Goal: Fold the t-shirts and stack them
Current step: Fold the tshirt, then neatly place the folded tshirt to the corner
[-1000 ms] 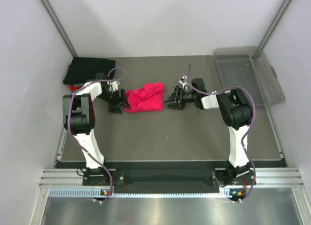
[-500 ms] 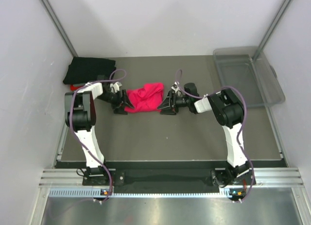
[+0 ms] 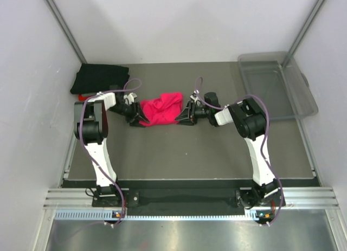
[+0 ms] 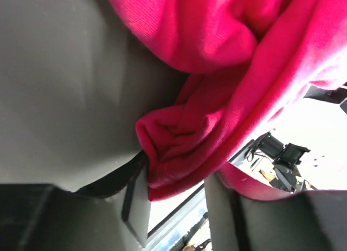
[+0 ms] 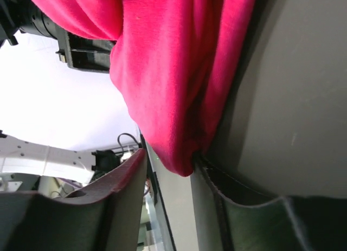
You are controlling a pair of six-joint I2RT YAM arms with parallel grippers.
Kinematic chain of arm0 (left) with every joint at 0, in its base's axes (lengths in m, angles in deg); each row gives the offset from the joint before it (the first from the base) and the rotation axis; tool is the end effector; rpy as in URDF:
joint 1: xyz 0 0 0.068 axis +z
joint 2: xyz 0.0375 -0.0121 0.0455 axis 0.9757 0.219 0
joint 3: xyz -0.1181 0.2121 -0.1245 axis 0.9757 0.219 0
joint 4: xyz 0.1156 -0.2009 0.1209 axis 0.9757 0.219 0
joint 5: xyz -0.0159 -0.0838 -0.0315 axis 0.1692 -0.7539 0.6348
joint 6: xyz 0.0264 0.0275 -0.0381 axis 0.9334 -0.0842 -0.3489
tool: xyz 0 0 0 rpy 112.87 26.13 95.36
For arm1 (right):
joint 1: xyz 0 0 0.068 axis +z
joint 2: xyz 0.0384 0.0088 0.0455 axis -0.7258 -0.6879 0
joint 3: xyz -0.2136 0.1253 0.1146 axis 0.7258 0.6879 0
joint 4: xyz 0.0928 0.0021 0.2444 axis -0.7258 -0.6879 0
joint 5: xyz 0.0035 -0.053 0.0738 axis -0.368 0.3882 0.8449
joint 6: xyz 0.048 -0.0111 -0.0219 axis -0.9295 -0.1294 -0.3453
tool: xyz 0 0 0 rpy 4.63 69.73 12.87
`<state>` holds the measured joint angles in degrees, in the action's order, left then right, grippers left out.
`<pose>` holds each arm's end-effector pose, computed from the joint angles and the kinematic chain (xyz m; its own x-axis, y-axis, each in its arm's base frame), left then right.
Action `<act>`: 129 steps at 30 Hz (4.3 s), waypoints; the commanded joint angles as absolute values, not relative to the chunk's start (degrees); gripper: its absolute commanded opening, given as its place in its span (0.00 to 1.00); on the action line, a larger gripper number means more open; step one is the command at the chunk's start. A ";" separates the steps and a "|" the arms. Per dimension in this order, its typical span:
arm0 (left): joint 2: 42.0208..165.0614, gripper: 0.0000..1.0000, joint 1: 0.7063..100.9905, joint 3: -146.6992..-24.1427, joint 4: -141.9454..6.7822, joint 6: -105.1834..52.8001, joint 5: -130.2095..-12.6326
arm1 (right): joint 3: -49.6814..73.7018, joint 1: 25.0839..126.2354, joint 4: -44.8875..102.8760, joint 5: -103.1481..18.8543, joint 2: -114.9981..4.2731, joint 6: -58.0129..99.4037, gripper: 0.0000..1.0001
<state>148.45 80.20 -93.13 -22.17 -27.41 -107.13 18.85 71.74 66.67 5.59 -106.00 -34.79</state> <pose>0.3903 -0.0052 0.1291 -0.9769 -0.2083 0.0466 -0.1812 0.6936 -0.6972 0.3907 0.2162 0.0787 -0.9909 0.0896 -0.1007 -0.0747 0.2566 0.9636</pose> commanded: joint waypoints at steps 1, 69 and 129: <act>150.22 0.41 79.81 -93.85 -24.87 -26.48 -104.56 | 17.33 73.07 72.12 5.32 -107.70 -36.82 0.37; 134.42 0.00 68.47 -83.51 -35.12 -23.14 -116.77 | 29.00 60.33 26.18 12.79 -74.49 18.09 0.00; 145.99 0.25 64.78 -78.28 -44.65 -33.78 -111.68 | 23.92 67.80 28.10 13.67 -89.68 25.93 0.52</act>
<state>143.83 65.14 -76.71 -43.06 -36.28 -116.92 23.51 67.11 24.31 12.84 -89.76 25.68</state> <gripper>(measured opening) 0.302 0.526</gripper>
